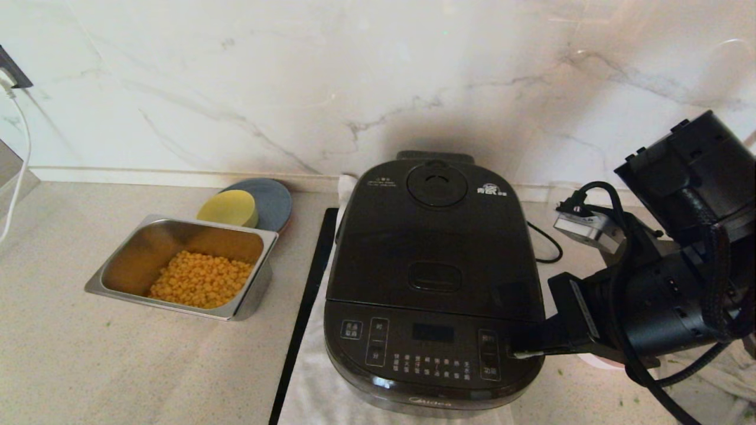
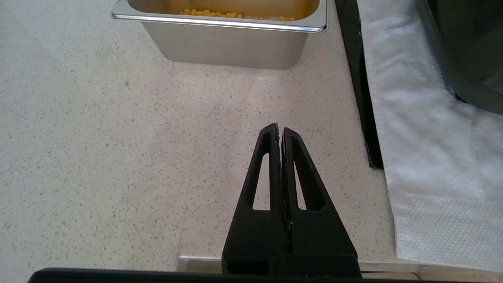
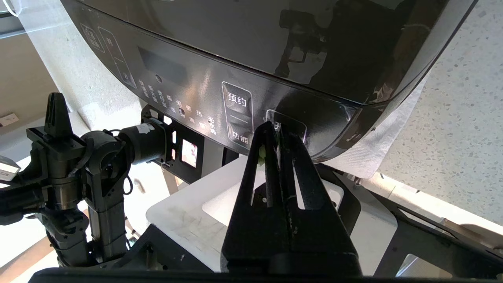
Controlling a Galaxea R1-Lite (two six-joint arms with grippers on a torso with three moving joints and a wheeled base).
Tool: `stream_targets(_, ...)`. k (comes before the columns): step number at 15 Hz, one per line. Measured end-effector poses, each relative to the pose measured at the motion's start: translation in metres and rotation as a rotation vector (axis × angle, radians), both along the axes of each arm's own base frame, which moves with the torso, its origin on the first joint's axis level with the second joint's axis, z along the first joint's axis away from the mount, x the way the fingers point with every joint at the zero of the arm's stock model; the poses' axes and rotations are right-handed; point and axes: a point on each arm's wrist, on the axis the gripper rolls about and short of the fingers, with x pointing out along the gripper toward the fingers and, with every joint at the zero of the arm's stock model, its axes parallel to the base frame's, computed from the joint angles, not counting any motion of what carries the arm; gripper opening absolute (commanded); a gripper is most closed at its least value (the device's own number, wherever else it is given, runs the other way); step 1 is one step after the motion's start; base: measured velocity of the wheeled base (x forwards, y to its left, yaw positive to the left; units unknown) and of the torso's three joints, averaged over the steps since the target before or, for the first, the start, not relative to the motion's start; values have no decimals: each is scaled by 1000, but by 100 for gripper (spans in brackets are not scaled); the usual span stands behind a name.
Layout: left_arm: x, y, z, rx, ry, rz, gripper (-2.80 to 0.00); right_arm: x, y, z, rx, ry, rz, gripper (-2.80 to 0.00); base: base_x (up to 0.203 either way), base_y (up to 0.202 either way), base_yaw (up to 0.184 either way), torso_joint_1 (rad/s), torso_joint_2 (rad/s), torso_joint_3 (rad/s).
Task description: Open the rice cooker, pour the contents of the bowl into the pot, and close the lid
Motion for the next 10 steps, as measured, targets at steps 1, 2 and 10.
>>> stream_targets(1,0,0,0,0,0,0,-280,0,0,0,-1,1,0,-280,0,0,0,0,0,0)
stream_targets(2,0,0,0,0,0,0,-280,1,0,-1,-2,1,-1,-280,0,0,0,0,0,0)
stream_targets(10,0,0,0,1,0,0,-280,6,4,-3,8,-7,-3,-280,0,0,0,0,0,0)
